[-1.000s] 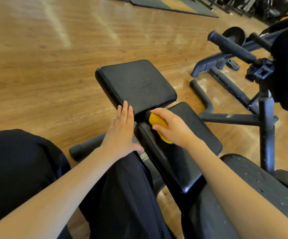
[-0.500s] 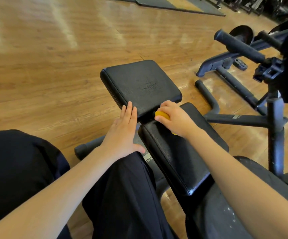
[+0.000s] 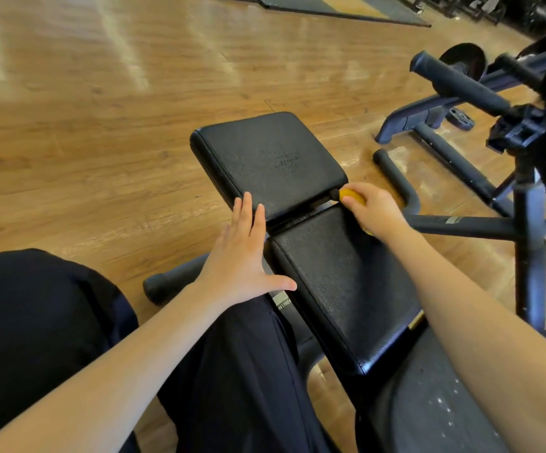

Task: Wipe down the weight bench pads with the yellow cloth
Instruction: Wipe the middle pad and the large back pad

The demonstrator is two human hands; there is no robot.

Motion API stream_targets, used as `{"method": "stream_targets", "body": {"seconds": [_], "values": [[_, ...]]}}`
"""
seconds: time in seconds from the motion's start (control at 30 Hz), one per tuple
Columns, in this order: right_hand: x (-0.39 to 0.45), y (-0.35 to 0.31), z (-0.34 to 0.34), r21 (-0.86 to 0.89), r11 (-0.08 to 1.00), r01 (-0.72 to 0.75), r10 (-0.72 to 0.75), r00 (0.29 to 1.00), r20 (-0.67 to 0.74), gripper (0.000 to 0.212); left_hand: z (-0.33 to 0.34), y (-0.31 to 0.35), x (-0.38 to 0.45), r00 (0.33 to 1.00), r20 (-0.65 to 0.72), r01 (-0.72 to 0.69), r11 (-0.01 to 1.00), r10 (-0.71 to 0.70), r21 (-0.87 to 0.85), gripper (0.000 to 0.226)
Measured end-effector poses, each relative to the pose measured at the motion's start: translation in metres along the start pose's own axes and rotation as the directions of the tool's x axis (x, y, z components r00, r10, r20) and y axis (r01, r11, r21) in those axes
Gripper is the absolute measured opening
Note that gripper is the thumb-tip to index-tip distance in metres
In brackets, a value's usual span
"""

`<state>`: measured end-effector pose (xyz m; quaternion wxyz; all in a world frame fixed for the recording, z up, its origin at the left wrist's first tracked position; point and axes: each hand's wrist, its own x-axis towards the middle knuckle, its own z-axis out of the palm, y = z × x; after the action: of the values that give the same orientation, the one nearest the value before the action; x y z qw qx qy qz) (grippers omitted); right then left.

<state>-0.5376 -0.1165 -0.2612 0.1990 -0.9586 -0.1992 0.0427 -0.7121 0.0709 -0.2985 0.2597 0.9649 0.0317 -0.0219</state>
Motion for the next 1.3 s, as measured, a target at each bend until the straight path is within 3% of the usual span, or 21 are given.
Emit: {"method": "stream_targets", "body": {"seconds": [0.1,0.27,0.4,0.5,0.63,0.73,0.8,0.97,1.1,1.17,1.3], "values": [[-0.007,-0.025,0.017,-0.075,0.993,0.095,-0.095,0.995,0.000,0.022,0.001,0.000,0.002,1.000,0.000,0.009,1.000,-0.009,0.020,0.130],[-0.052,-0.068,0.043,0.006,0.937,0.349,-0.349,0.936,0.040,0.025,0.002,0.001,0.004,0.999,0.031,0.027,0.999,-0.028,0.038,0.130],[-0.044,-0.059,0.028,0.047,0.916,0.398,-0.401,0.906,0.138,0.026,0.001,0.001,0.003,1.000,0.023,0.016,0.999,-0.016,0.028,0.130],[-0.021,-0.033,0.012,0.002,0.950,0.314,-0.311,0.939,0.145,0.024,0.001,0.000,0.003,1.000,0.011,0.003,1.000,-0.004,0.024,0.131],[0.006,0.001,-0.001,-0.013,0.997,0.080,-0.079,0.995,0.062,0.023,0.002,-0.003,0.003,1.000,0.004,-0.016,1.000,0.015,0.023,0.131],[0.003,-0.006,0.012,-0.017,1.000,0.013,-0.013,1.000,-0.025,0.020,0.004,-0.003,0.004,1.000,0.002,-0.008,1.000,0.008,0.029,0.131],[-0.014,-0.026,0.024,0.011,0.999,0.046,-0.046,0.998,-0.035,0.021,0.004,-0.002,0.005,1.000,0.001,0.001,0.999,-0.001,0.043,0.132],[-0.069,-0.077,0.049,0.081,0.945,0.316,-0.317,0.948,-0.002,0.024,0.002,-0.001,0.003,1.000,0.014,0.008,1.000,-0.009,0.026,0.131],[-0.073,-0.078,0.048,0.060,0.922,0.381,-0.383,0.924,0.016,0.026,0.002,0.001,0.003,1.000,0.003,0.017,1.000,-0.017,0.020,0.131],[-0.062,-0.067,0.041,0.061,0.935,0.348,-0.350,0.936,0.026,0.024,0.002,0.001,0.002,1.000,-0.010,0.018,1.000,-0.018,0.006,0.130],[-0.035,-0.019,0.014,0.052,0.994,0.092,-0.089,0.994,-0.065,0.023,0.005,0.001,-0.003,0.999,-0.030,0.015,1.000,-0.015,-0.016,0.127]]}}
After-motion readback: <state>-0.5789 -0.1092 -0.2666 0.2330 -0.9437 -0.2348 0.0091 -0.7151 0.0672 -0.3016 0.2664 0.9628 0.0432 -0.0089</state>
